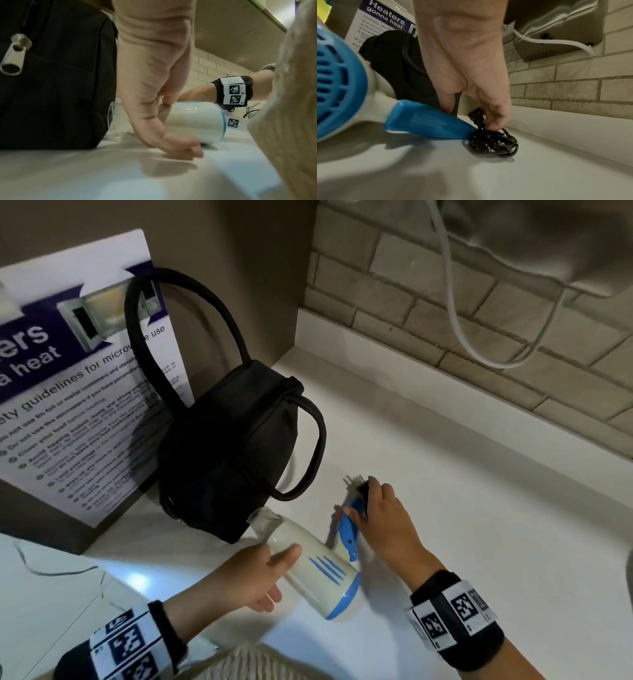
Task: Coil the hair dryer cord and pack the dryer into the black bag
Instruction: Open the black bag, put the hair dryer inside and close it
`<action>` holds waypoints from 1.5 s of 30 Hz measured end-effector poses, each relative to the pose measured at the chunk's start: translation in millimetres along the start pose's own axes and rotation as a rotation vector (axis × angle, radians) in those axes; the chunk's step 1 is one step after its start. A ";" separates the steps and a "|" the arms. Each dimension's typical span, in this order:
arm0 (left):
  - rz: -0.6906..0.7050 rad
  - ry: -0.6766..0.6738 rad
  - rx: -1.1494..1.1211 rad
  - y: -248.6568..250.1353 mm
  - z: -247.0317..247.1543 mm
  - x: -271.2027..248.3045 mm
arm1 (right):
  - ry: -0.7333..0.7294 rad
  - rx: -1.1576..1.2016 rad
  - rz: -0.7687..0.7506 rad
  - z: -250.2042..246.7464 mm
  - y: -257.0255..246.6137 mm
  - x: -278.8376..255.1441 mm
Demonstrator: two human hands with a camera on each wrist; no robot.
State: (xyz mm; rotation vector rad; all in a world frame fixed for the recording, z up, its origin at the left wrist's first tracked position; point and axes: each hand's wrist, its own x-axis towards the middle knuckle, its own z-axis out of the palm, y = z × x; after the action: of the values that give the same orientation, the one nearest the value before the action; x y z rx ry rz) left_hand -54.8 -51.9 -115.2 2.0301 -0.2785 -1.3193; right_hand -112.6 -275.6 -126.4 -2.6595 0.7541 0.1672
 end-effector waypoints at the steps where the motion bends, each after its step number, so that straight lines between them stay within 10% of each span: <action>1: 0.008 0.024 -0.074 1.8 1.5 1.6 | -0.014 -0.028 0.015 -1.8 2.1 -2.3; 9: 0.027 0.164 -0.310 19.6 14.1 10.1 | -0.078 -0.128 -0.088 -16.6 21.0 -28.9; 20: 0.232 0.184 -0.002 31.3 11.0 -3.0 | 0.024 0.251 -0.079 -26.4 22.1 -46.1; 28: 0.411 0.099 0.175 38.4 5.7 -27.9 | -0.537 -0.013 -0.276 -45.9 23.4 -76.8; 45: 0.805 0.424 0.216 107.7 -53.1 -102.4 | -0.050 -0.143 -0.362 -106.9 -50.1 -46.8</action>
State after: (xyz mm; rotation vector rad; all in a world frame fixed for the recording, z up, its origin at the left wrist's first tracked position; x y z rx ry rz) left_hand -36.1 -55.6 41.4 1.9726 -0.9453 -0.3688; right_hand -124.7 -254.2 -1.8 -2.8602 0.2435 0.1960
